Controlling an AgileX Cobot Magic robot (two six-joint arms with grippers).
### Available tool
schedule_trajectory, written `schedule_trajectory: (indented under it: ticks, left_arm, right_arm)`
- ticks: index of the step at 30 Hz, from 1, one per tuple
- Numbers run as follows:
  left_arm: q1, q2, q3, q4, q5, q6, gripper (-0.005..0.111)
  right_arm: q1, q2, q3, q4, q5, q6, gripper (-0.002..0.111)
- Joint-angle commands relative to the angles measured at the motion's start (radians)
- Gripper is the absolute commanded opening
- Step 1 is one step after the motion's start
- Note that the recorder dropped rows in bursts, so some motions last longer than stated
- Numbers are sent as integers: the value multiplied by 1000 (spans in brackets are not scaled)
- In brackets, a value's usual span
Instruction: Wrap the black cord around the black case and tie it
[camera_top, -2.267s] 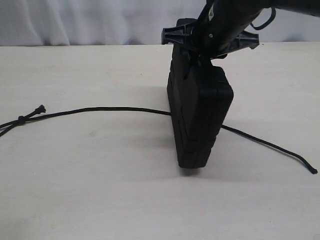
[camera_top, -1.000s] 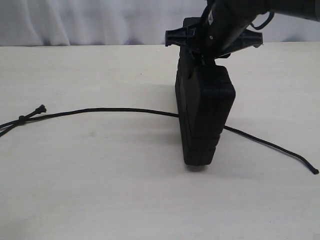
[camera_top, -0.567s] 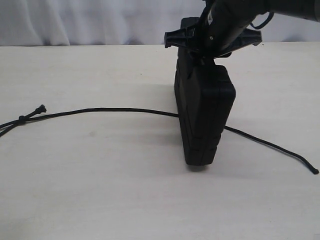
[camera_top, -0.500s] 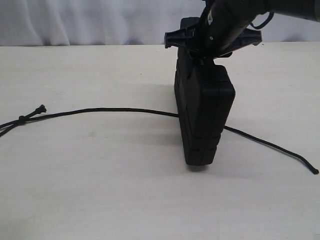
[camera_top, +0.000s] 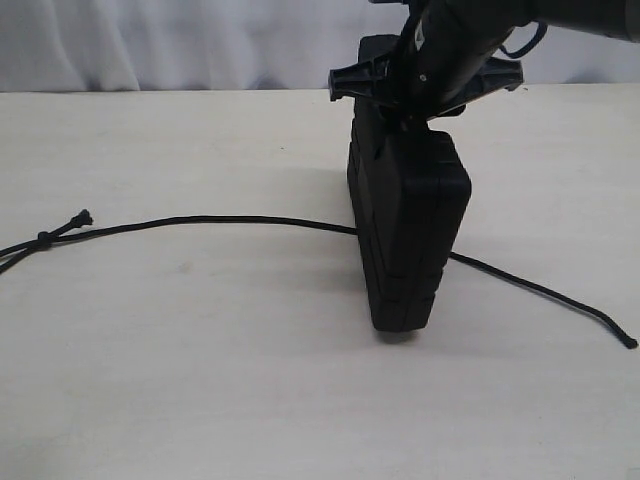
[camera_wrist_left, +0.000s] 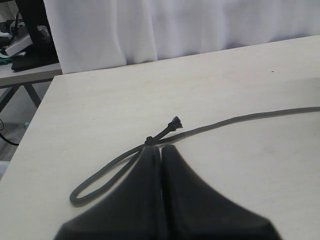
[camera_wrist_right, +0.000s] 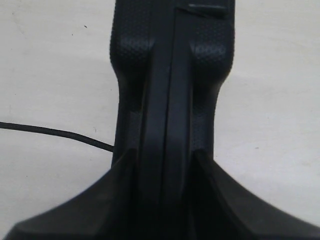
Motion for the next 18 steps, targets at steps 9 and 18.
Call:
schedule_trajectory:
  ticks: [9,18]
  left_arm:
    - [-4,-3,3,-2,-16,-2,0]
    - [-4,-3,3,-2,-16,-2,0]
  right_arm:
    - [-2,11,3,30,22,-24,39]
    - [-2,11,3,37,22,-32,46]
